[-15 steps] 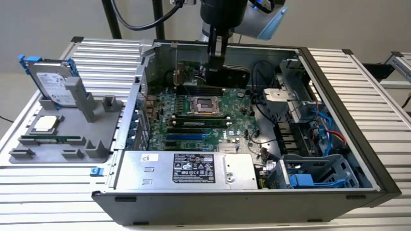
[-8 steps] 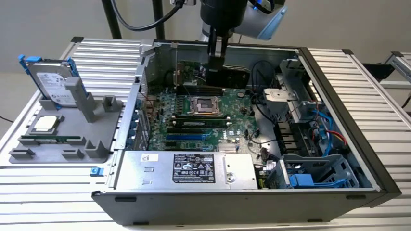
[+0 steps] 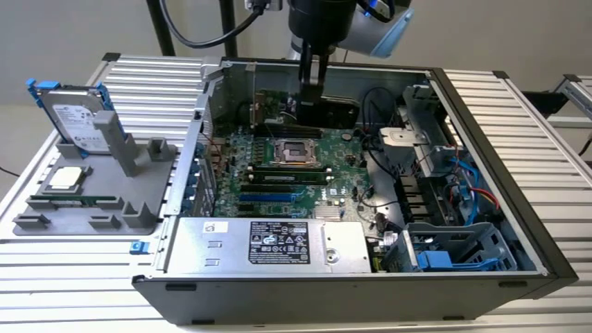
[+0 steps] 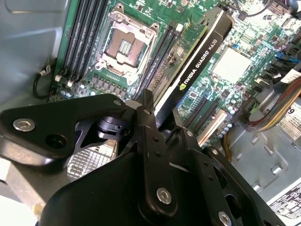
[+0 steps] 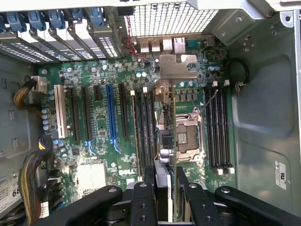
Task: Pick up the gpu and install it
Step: 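Insert the gpu into the slot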
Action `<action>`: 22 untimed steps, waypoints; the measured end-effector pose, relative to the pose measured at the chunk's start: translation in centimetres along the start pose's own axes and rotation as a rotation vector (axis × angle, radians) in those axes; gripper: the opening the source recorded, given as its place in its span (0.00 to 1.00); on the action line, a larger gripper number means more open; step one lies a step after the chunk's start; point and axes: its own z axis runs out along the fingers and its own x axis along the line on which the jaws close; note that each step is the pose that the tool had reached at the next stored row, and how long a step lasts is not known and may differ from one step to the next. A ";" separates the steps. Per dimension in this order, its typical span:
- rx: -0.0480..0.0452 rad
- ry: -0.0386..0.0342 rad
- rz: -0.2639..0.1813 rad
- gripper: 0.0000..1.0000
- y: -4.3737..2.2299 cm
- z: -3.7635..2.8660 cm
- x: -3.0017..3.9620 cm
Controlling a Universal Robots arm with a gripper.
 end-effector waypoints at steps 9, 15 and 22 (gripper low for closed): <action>-0.0013 0.0006 -0.021 0.00 -0.05 0.62 0.39; -0.0014 0.0007 -0.022 0.00 -0.06 0.66 0.41; -0.0014 0.0006 -0.022 0.00 -0.13 0.73 1.06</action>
